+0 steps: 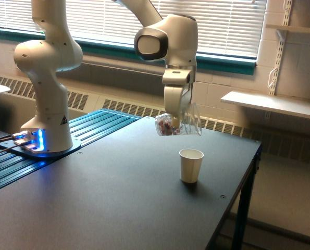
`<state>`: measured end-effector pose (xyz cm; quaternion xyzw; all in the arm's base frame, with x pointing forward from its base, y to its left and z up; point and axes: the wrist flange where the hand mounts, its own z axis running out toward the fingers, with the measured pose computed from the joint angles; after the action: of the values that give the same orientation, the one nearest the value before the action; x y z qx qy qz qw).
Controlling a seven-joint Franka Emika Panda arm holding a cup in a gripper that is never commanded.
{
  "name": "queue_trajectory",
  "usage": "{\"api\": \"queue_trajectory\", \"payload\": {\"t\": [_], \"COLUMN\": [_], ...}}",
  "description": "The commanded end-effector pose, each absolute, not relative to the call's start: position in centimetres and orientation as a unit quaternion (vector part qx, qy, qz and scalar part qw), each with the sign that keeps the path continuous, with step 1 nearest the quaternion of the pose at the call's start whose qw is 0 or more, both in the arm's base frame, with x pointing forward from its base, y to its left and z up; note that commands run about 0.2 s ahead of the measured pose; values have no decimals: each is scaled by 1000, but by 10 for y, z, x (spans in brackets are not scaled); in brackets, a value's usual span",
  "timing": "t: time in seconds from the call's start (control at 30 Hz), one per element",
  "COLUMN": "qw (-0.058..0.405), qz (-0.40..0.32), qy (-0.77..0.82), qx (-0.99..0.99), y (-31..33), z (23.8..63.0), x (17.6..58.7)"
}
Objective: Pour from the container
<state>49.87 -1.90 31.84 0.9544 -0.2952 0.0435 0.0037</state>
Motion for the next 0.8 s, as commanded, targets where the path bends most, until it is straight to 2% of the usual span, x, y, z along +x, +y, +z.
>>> {"api": "queue_trajectory", "payload": {"t": [0.03,0.27,0.47,0.8], "qw": [1,12,-8,-12], "qz": [29,1,-37,-61], "qy": [-316,-305,-312,-319], "qx": [948,952,949,946], "y": [-21,-11,-2,8], "z": [314,296,278,277], "x": [496,488,479,480]}}
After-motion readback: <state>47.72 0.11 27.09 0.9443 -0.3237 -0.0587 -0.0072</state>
